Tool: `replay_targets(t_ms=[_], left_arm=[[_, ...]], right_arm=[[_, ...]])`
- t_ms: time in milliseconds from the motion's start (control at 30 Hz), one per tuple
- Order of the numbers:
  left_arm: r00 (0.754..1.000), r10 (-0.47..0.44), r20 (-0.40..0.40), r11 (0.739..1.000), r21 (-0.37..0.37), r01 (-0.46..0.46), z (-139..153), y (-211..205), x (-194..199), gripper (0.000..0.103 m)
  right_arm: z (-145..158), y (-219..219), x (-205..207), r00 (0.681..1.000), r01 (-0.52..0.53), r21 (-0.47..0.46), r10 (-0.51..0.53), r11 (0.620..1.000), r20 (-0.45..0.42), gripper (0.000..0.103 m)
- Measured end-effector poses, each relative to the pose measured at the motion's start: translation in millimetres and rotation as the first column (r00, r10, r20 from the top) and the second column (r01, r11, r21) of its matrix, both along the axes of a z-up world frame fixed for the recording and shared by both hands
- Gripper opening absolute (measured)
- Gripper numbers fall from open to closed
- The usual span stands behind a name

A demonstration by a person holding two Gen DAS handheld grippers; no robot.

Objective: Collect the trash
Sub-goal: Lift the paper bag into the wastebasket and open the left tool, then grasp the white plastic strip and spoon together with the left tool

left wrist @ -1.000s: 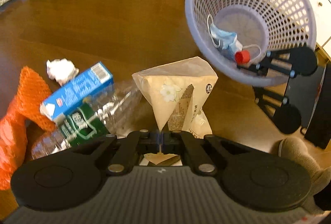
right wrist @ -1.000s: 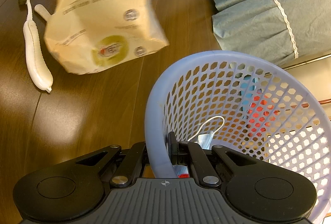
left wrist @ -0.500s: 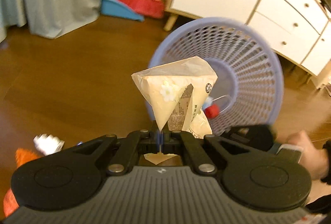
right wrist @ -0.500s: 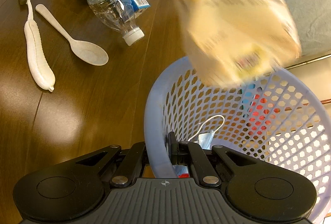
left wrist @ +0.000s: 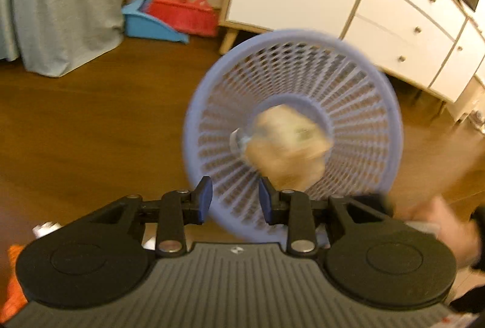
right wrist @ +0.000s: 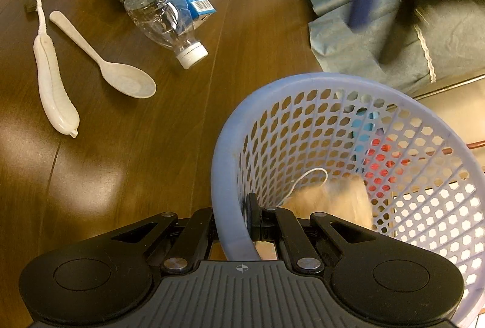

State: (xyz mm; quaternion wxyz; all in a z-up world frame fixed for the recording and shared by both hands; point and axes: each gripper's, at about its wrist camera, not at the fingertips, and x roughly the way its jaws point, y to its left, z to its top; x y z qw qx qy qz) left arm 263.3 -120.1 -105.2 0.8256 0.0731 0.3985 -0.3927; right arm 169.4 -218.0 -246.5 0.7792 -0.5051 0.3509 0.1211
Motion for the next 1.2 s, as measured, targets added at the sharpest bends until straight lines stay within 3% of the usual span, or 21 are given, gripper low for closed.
replay_targets(t_ms=[200, 367, 500, 667, 867, 1200], left_arm=[[0.999, 0.040, 0.012, 0.994, 0.101, -0.041, -19.8, 61.6, -19.0, 0.030], [0.998, 0.060, 0.006, 0.975, 0.212, -0.060, -54.1, 107.5, -43.9, 0.031], [1.000, 0.016, -0.014, 0.963, 0.269, -0.012, -82.7, 120.0, -64.7, 0.031], [0.994, -0.089, -0.057, 0.951, 0.293, 0.102, -111.6, 118.3, -89.1, 0.031], [0.969, -0.246, -0.036, 0.914, 0.325, 0.244, -133.8, 90.4, -109.7, 0.031], [0.959, -0.275, -0.060, 0.894, 0.351, 0.279, -155.3, 66.2, -97.7, 0.030]], right_arm=[[-1.3, 0.3, 3.1, 1.000, 0.002, -0.001, -0.002, 1.000, 0.003, 0.000], [-2.3, 1.4, 4.4, 1.000, -0.002, -0.010, 0.002, 1.000, -0.004, 0.000], [-1.6, 2.8, 4.0, 1.000, -0.002, -0.015, 0.002, 1.000, -0.009, 0.000], [-2.6, 5.2, 5.3, 1.000, -0.002, -0.020, 0.002, 1.000, -0.009, 0.000], [-4.2, 5.9, 4.4, 1.000, -0.006, -0.022, 0.006, 1.000, -0.016, 0.000], [-4.4, 5.3, 4.1, 1.000, -0.005, -0.016, 0.005, 1.000, -0.014, 0.000]])
